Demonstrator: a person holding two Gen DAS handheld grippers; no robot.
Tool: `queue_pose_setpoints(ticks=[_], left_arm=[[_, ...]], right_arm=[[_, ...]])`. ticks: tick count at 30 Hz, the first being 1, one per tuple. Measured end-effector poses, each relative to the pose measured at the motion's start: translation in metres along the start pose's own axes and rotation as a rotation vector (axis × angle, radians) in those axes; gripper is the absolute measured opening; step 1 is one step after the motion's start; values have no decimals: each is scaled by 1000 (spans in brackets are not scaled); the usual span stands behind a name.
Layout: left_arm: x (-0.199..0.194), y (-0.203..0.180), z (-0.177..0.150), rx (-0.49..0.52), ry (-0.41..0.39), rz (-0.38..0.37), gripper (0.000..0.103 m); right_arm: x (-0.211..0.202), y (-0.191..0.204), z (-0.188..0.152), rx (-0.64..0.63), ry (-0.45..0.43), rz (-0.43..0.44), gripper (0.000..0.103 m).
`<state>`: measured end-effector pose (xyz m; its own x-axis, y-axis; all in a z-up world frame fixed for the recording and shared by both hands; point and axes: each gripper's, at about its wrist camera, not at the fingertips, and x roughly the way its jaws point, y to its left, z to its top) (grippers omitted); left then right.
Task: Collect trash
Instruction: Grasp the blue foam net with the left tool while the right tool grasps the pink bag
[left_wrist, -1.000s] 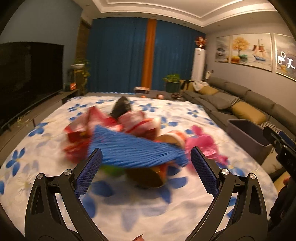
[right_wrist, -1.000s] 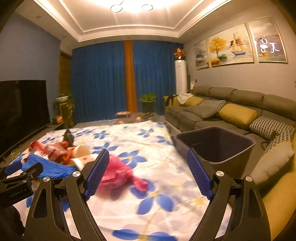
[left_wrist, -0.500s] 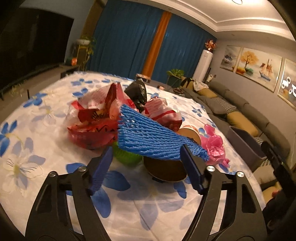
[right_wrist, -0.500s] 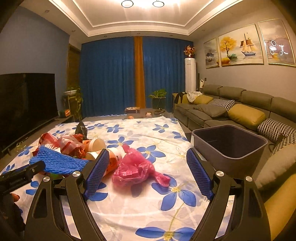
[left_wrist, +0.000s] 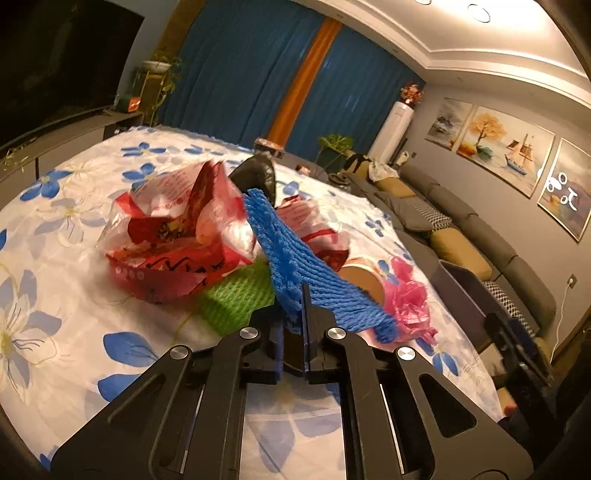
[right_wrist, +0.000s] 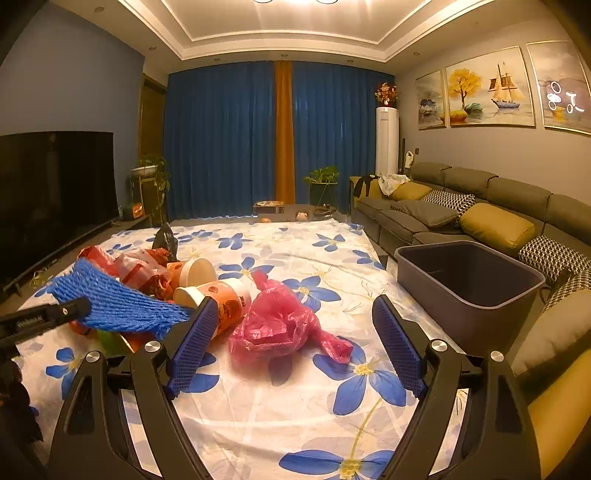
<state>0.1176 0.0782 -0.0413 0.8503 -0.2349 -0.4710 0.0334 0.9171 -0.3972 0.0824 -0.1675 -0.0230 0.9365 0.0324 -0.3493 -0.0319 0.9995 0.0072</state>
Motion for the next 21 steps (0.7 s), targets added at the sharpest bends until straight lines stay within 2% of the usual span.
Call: queue_pose_setpoints(ticks=[11, 19, 21], left_arm=[[-36, -27, 21, 46, -114, -76, 6], [-39, -43, 34, 78, -163, -70, 6], [-37, -45, 37, 84, -170, -67, 6]], right_arm=[[21, 1, -1, -3, 39, -1, 83], [59, -1, 11, 8, 87, 1, 83], [70, 0, 13, 8, 103, 9, 80]])
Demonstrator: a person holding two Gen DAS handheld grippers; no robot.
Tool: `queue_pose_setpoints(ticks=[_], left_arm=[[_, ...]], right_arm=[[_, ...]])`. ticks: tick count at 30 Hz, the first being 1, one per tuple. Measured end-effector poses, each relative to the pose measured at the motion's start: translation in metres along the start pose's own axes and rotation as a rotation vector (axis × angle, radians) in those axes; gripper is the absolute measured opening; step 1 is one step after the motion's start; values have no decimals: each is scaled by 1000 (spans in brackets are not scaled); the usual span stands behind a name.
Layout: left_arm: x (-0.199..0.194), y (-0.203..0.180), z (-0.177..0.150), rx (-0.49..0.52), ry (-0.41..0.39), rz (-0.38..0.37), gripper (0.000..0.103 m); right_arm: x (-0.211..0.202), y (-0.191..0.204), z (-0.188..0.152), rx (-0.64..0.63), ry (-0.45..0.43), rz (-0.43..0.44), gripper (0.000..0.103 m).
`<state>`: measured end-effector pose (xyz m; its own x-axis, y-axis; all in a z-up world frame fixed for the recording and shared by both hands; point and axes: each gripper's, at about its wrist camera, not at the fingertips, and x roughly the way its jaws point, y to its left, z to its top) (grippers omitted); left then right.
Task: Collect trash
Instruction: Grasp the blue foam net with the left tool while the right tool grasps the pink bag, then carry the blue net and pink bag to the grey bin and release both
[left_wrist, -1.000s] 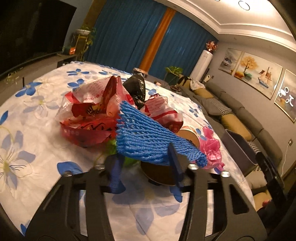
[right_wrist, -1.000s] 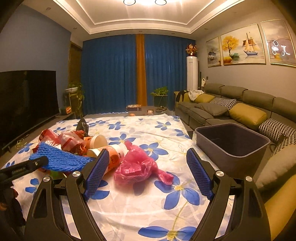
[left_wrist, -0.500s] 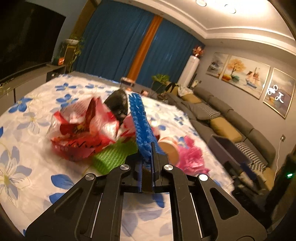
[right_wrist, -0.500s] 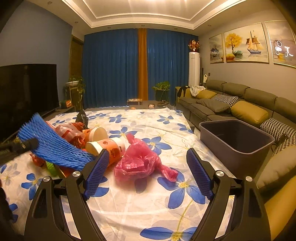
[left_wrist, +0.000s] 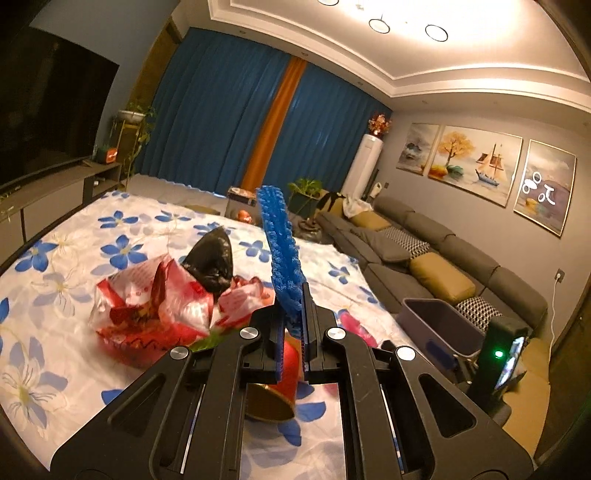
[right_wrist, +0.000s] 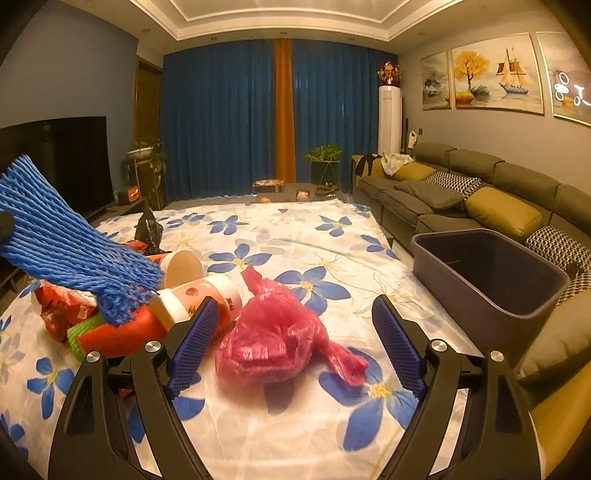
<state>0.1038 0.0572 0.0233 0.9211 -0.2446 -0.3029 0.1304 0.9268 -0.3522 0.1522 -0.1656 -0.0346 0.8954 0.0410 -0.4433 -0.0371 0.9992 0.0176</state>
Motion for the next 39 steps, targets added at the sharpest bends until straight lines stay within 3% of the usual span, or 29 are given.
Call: queue_pose_setpoints(ticks=[13, 19, 21, 24, 39], left_arm=[[32, 9, 0, -7, 40, 18, 6], [37, 6, 0, -7, 50, 14, 6], [38, 5, 0, -7, 54, 13, 6], [37, 3, 0, -3, 54, 11, 6], [34, -37, 2, 55, 42, -54, 6]], right_arm=[[54, 4, 0, -16, 160, 15, 55], [65, 3, 0, -5, 212, 50, 32], [64, 4, -1, -8, 210, 57, 17], [57, 1, -1, 0, 191, 64, 12], [-18, -42, 13, 73, 24, 61, 12]])
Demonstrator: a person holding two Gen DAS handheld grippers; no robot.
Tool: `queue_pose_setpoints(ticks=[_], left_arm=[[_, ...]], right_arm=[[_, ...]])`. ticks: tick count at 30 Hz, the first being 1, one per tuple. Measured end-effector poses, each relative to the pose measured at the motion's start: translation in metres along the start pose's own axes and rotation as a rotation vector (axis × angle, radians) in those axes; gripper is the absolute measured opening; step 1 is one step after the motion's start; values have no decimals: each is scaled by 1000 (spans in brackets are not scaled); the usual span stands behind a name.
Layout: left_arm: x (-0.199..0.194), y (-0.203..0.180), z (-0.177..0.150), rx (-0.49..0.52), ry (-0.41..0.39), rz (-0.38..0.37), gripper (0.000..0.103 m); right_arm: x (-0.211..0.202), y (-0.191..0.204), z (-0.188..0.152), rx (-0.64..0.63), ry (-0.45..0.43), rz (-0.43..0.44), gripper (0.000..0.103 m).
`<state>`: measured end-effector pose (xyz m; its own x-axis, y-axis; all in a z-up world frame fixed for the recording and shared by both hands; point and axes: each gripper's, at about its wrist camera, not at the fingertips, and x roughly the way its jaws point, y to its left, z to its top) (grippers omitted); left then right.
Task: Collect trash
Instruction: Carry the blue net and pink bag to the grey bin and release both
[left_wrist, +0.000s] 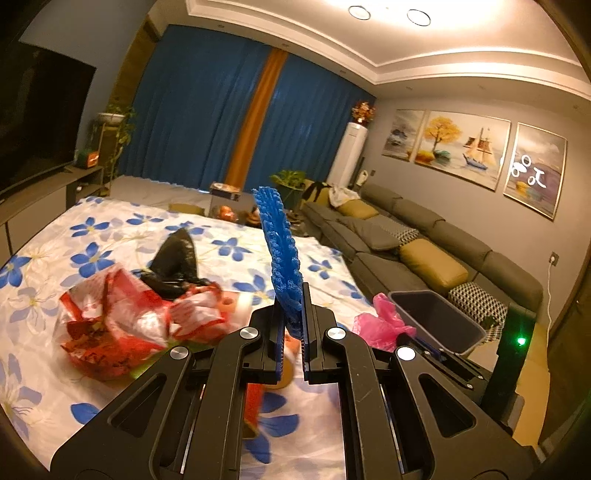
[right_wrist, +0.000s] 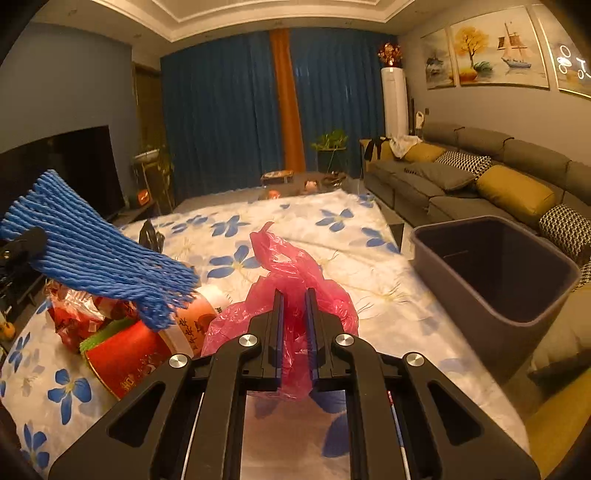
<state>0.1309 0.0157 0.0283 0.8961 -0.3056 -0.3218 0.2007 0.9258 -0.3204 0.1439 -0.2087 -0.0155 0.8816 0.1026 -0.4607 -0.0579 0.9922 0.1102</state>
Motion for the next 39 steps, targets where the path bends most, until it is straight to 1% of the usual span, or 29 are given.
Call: queue_pose_setpoints(ticks=[6, 15, 23, 29, 31, 39], left_arm=[[9, -27, -2, 39, 9, -33, 6], [39, -70, -8, 92, 47, -90, 6], [74, -111, -9, 139, 70, -154, 6], [103, -147, -7, 169, 76, -202, 6], [116, -159, -5, 168, 82, -218, 6], [162, -197, -8, 186, 115, -272, 6]], right_arm=[[-16, -22, 2, 20, -33, -34, 12], [-33, -59, 11, 51, -91, -99, 12], [-39, -90, 20, 75, -133, -169, 12], [-44, -122, 32, 90, -180, -236, 12], [-45, -133, 36, 96, -204, -257, 12], [-41, -169, 46, 115, -246, -309, 12]])
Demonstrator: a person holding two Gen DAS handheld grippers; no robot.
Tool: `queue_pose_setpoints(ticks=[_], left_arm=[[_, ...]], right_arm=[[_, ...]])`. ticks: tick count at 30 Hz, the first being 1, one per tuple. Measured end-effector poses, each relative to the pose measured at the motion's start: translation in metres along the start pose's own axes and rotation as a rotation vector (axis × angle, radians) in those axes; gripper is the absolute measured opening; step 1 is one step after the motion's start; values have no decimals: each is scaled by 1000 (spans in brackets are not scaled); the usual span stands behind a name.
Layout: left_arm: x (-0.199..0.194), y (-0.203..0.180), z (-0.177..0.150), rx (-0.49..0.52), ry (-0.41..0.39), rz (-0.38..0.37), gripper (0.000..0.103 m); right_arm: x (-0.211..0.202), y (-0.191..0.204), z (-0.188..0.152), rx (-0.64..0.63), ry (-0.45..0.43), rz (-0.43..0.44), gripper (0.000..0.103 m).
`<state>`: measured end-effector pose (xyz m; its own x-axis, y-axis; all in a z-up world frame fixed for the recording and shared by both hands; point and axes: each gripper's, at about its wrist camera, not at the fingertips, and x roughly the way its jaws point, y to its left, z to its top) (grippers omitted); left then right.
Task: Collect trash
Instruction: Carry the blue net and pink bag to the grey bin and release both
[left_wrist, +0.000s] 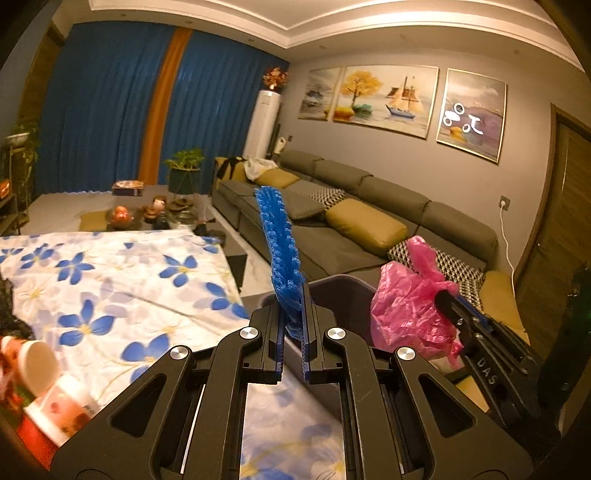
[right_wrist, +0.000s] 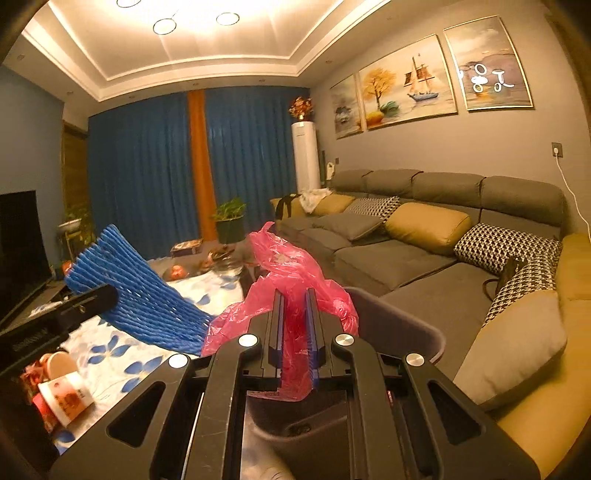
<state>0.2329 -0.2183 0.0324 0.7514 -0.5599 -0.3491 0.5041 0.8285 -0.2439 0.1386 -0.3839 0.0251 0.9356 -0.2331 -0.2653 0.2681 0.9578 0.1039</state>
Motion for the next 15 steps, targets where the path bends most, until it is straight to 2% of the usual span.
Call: queue_pose_setpoints(ticks=[4, 15], left_arm=[[28, -7, -3, 12, 32, -10, 6], [68, -13, -12, 8, 96, -15, 6]], right_arm=[[10, -10, -1, 19, -2, 5, 12], [27, -12, -8, 25, 9, 6, 12]])
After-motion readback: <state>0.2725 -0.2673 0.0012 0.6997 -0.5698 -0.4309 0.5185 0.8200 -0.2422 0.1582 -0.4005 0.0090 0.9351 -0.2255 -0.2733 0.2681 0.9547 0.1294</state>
